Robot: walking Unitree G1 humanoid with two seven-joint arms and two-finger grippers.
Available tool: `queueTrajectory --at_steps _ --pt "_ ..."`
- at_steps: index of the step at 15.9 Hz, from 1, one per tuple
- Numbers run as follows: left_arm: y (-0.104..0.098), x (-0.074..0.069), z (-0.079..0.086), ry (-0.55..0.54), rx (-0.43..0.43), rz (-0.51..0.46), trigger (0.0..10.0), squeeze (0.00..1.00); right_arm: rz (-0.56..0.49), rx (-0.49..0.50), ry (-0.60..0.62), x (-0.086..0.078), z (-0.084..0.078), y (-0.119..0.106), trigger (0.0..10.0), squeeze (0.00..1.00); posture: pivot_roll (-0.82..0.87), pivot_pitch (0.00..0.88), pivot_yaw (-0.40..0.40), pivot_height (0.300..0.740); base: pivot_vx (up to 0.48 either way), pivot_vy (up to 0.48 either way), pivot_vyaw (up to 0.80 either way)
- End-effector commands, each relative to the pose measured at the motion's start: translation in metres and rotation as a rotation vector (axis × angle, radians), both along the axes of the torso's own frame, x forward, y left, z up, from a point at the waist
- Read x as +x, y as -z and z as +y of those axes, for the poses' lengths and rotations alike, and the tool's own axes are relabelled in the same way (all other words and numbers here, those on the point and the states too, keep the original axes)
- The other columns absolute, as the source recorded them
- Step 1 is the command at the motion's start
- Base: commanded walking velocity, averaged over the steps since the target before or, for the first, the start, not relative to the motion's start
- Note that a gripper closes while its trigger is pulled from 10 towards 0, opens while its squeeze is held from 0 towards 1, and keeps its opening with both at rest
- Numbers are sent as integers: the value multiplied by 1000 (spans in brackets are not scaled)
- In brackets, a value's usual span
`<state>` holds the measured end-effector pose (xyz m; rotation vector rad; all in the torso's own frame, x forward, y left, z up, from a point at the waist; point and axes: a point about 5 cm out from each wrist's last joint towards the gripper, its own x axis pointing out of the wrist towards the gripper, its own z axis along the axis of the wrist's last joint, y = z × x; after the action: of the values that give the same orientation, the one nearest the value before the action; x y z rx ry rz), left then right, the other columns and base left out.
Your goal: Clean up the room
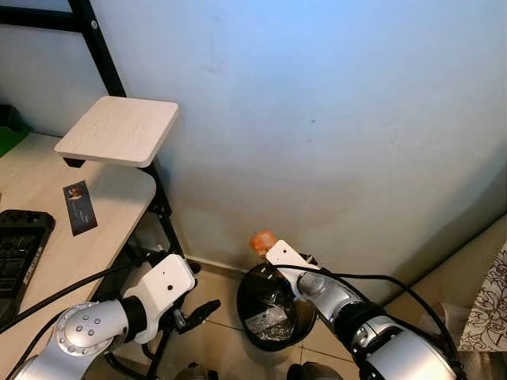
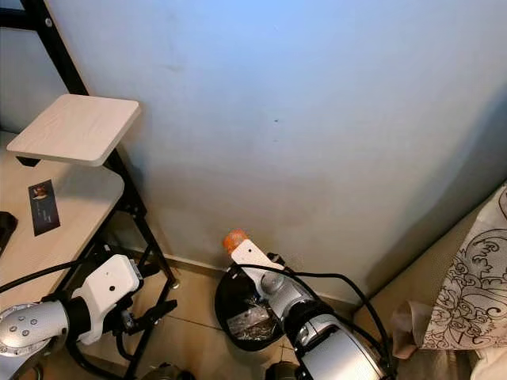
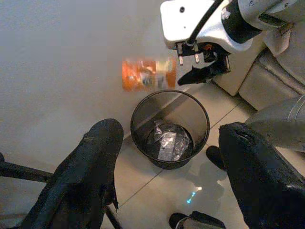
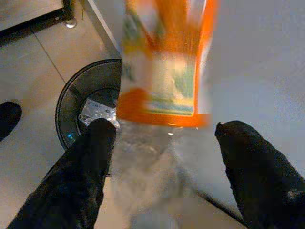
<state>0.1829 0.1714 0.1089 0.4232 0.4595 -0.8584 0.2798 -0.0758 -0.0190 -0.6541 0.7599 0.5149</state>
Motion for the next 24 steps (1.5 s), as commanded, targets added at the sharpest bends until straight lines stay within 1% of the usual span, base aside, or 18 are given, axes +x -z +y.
queueTrajectory --at_steps 1,2,6,8,9,10,11,12,13,14,15,16,17,18,19,21,23,24 --pt "0 -2 0 16 5 5 10000 0 2 11 0 0 2 0 10000 1000 16 125 15 740 0 0 0" --pt "0 -2 0 14 5 5 10000 0 9 26 -3 -1 5 0 10000 1000 16 124 15 740 0 0 0" --pt "0 -2 2 12 10 3 10000 0 15 31 -16 -4 8 2 10000 1000 19 116 15 740 0 0 0" --pt "0 -1 1 -2 5 -6 10000 0 7 82 -10 -2 10 0 10000 1000 19 111 15 740 0 0 0" --pt "0 3 -1 -83 -19 -38 10000 0 -20 202 25 3 10 -7 10000 1000 24 98 11 740 0 0 0" --pt "0 10 -4 -182 -48 -87 10000 0 -85 317 78 10 5 -17 10000 1000 25 87 7 740 0 0 0" --pt "-4 16 -7 -262 -78 -150 10000 0 -154 412 113 12 -3 -29 10000 1000 22 79 7 740 0 0 0" --pt "-8 21 -12 -361 -127 -200 10000 0 -250 516 162 5 -17 -47 10000 1000 12 62 11 740 0 0 0" --pt "-10 23 -14 -403 -147 -223 10000 0 -298 563 187 -1 -26 -59 10000 1000 7 57 14 740 0 0 0" --pt "-13 26 -17 -471 -165 -261 10000 0 -381 631 234 -14 -39 -79 10000 1000 -5 40 21 740 0 0 0" --pt "-14 29 -17 -522 -183 -270 10000 0 -416 681 297 -22 -47 -90 10000 16 -13 33 25 740 0 0 0" --pt "-15 31 -19 -535 -192 -272 10000 0 -461 726 390 -28 -56 -100 10000 0 -22 27 30 740 0 0 0" --pt "-16 33 -20 -528 -180 -279 10000 0 -495 745 439 -31 -62 -107 10000 0 -28 21 35 740 0 0 0" --pt "-17 38 -20 -535 -179 -292 10000 0 -525 723 458 -34 -65 -110 10000 0 -32 12 39 740 0 0 0" --pt "-18 43 -19 -547 -186 -301 10000 0 -546 678 478 -37 -70 -112 10000 0 -35 4 44 740 -281 0 0" --pt "-20 47 -18 -561 -184 -318 10000 0 -563 578 478 -43 -74 -118 10000 0 -37 2 49 740 -285 0 0" --pt "-21 48 -17 -583 -194 -324 10000 0 -539 615 480 -45 -74 -120 10000 0 -35 0 49 740 0 0 0" --pt "-20 47 -17 -592 -197 -320 10000 0 -534 614 494 -47 -76 -122 10000 0 -33 0 45 740 0 0 -769"
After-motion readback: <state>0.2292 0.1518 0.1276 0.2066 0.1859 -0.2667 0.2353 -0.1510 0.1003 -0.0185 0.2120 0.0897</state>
